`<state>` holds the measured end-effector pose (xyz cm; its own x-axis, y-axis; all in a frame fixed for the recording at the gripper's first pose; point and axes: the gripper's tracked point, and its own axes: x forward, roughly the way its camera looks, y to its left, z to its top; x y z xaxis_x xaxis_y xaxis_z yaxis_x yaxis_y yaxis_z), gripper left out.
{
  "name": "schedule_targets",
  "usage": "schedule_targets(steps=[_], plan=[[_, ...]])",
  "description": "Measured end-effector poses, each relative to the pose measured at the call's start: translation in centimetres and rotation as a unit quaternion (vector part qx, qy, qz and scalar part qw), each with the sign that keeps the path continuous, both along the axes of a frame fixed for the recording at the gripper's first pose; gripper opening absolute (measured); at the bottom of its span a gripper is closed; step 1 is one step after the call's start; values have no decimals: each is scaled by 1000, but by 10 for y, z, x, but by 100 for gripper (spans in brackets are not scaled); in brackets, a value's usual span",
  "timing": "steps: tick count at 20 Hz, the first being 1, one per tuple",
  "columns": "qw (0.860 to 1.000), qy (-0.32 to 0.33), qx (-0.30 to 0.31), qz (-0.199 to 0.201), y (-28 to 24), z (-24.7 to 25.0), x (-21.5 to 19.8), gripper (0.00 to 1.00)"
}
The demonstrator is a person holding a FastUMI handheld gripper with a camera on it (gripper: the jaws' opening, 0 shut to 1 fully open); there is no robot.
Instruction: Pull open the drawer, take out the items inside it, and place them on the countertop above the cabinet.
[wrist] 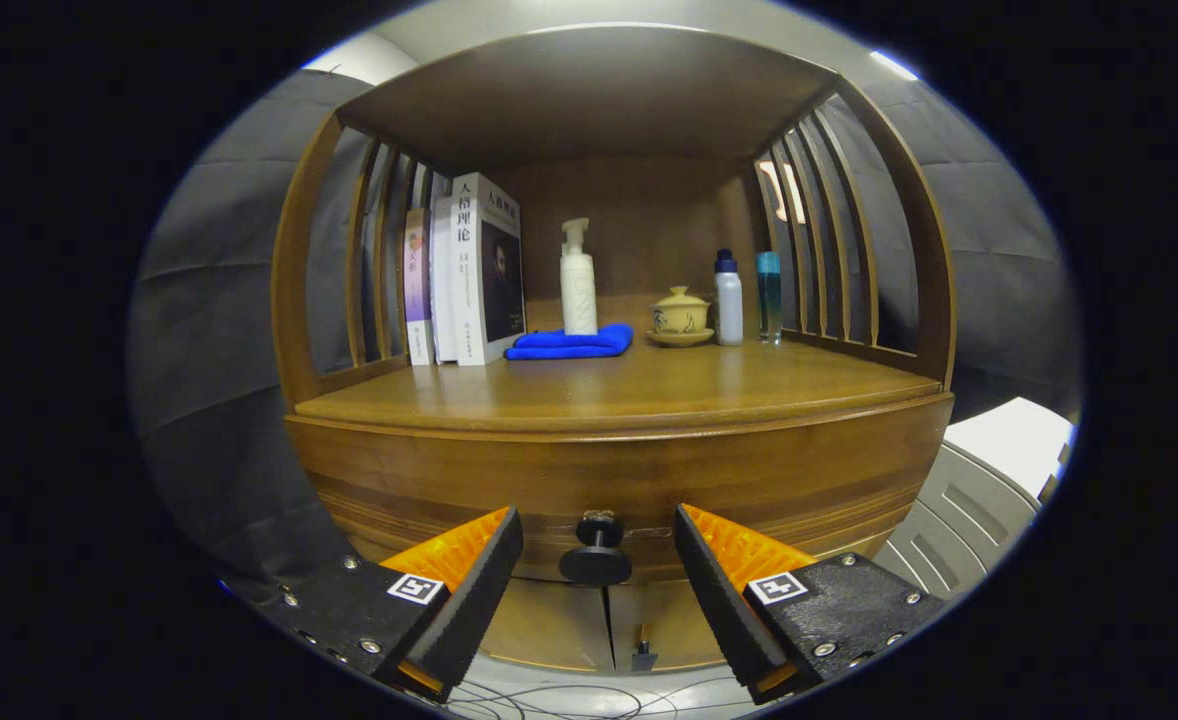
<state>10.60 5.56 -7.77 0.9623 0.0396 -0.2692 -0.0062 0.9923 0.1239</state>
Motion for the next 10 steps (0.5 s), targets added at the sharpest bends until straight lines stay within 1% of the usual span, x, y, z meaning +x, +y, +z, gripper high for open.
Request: schedule_targets(steps=[2,3,6,8,10], plan=[[1000,13,-6,7,5,-10,3,95],[1000,18,-7,11,8,-16,6,93],[999,24,-2,20,14,-20,7,80],[999,28,0,16,12,-23,8,71],[999,32,1,7,8,-25,10,67]])
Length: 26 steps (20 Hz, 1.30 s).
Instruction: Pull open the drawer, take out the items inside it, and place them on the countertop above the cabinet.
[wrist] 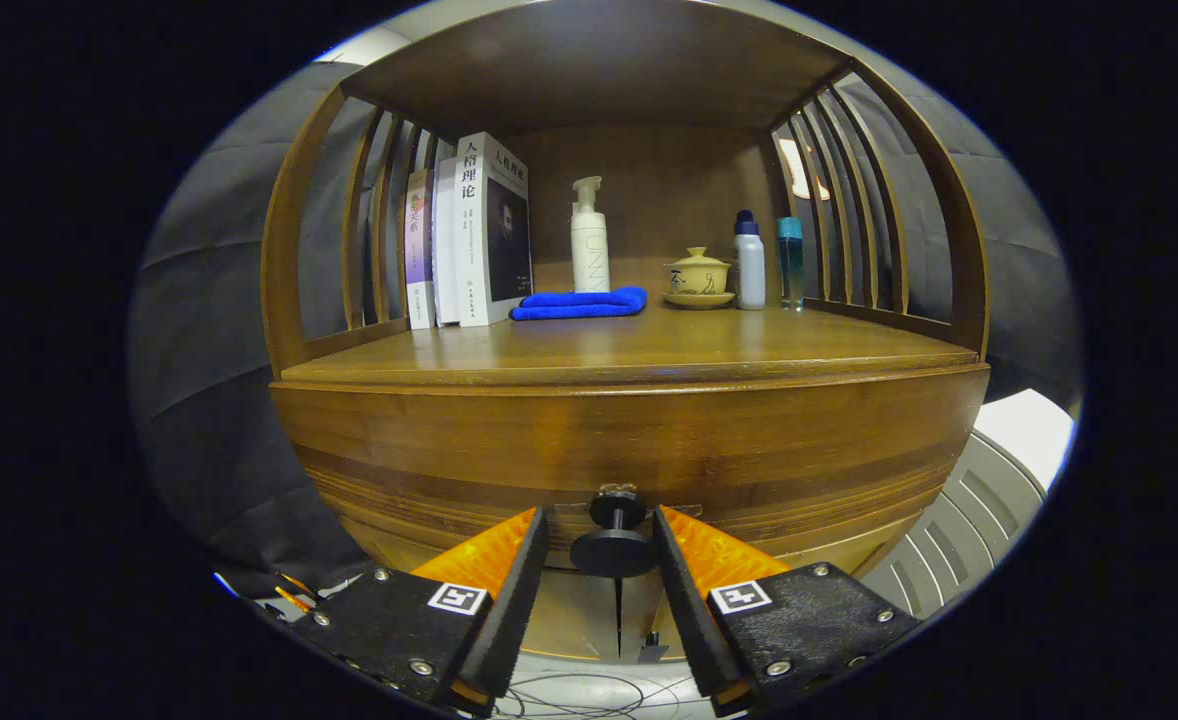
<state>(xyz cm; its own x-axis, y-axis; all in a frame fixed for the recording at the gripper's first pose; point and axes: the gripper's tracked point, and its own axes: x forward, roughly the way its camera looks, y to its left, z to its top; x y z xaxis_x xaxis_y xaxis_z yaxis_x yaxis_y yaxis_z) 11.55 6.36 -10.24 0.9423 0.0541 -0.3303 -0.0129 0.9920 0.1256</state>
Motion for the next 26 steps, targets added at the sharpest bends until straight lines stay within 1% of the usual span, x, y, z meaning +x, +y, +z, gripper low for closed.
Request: schedule_targets(steps=[1,3,6,8,9,12,15,17,26], plan=[[1000,3,1,-6,-3,-2,1,61],[1000,8,11,-9,-2,-3,1,56],[1000,16,-4,-11,-2,-4,0,49],[1000,12,-4,-15,-3,-3,1,45],[1000,7,-5,-17,-3,-2,0,45],[1000,8,-14,-6,-2,-5,1,45],[1000,19,7,-3,-3,-5,0,40],[1000,19,8,-1,-4,-4,-4,38],[1000,12,0,4,-3,-2,-32,38]])
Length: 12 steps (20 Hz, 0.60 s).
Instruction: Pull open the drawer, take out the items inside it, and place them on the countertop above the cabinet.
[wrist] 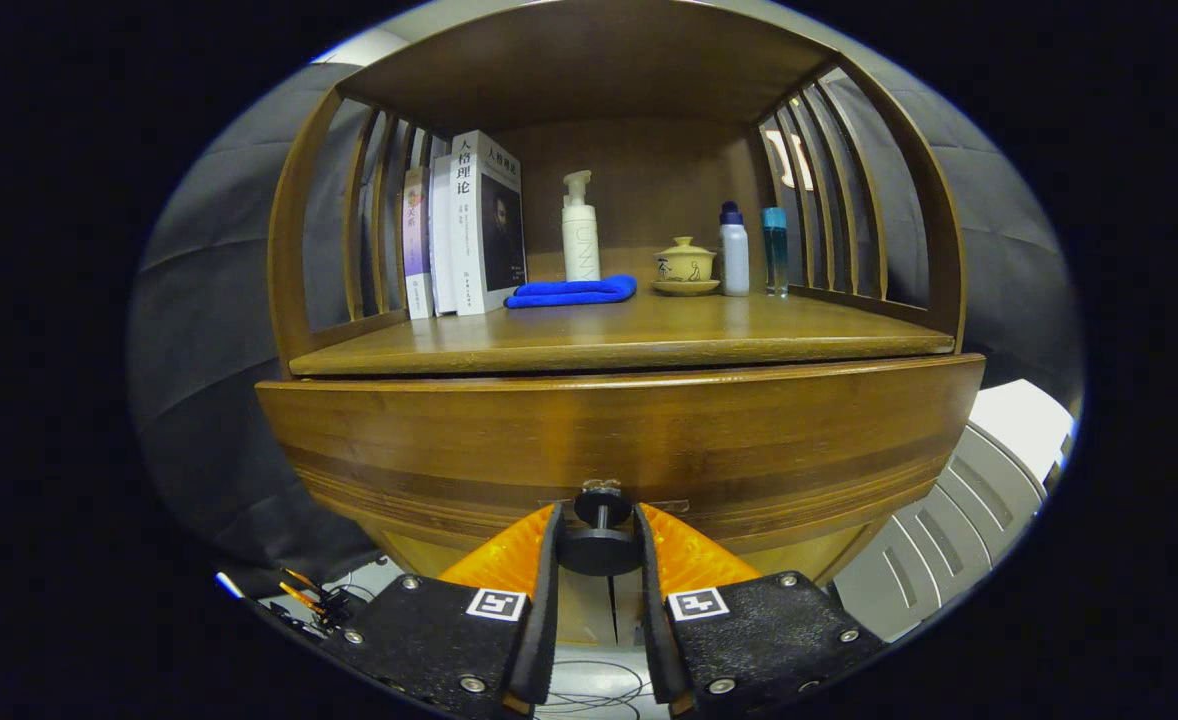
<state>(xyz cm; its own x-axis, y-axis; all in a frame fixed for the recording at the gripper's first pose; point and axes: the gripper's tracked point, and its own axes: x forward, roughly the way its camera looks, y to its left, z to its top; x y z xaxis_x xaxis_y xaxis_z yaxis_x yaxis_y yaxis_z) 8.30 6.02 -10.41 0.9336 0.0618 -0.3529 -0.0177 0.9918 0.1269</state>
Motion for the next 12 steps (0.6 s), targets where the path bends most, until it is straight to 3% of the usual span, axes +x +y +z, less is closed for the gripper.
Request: schedule_targets(steps=[12], plan=[[1000,12,6,5,1,5,-56,38]])
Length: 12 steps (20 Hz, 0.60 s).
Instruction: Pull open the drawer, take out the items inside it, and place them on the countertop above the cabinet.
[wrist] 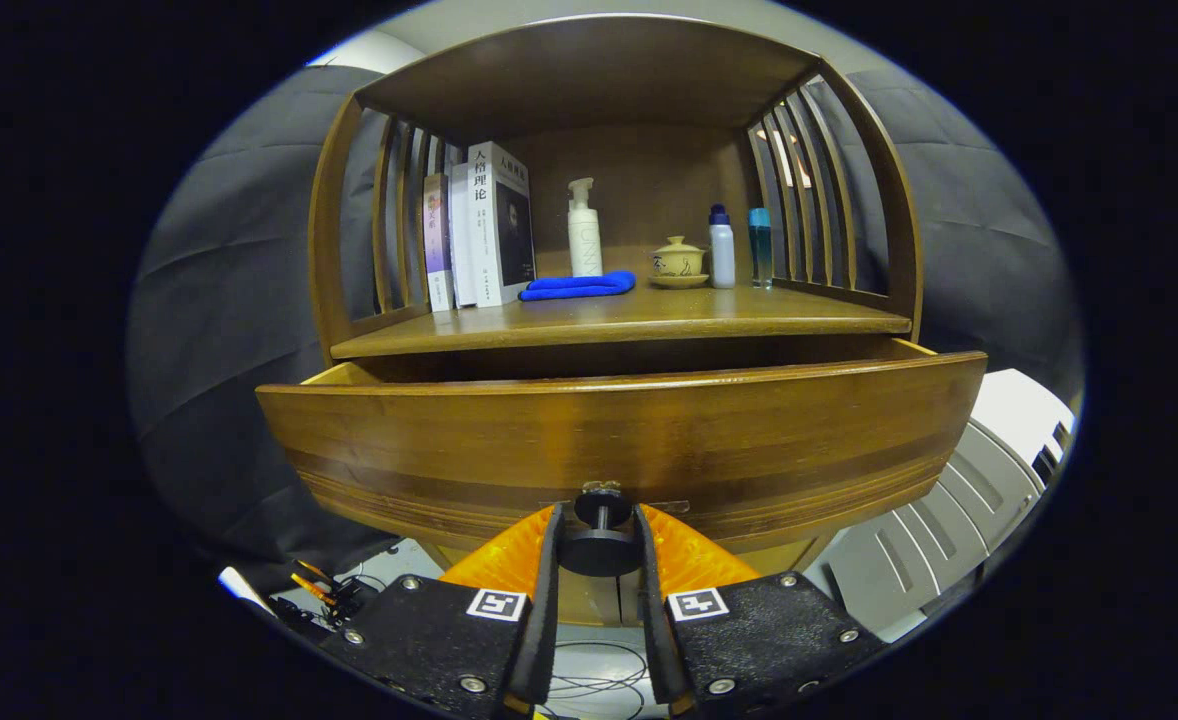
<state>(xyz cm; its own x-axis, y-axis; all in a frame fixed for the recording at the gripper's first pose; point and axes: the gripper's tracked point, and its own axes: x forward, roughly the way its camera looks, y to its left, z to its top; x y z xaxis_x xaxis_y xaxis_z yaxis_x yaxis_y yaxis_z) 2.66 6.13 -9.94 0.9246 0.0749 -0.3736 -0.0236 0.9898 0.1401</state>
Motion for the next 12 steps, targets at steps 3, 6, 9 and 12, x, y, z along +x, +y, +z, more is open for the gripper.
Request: schedule_targets(steps=[3,6,9,12], plan=[[1000,6,1,2,0,0,-13,38],[1000,8,-1,2,0,2,-26,38],[1000,15,-3,3,0,0,-39,38],[1000,22,-9,5,1,-5,-54,37]])
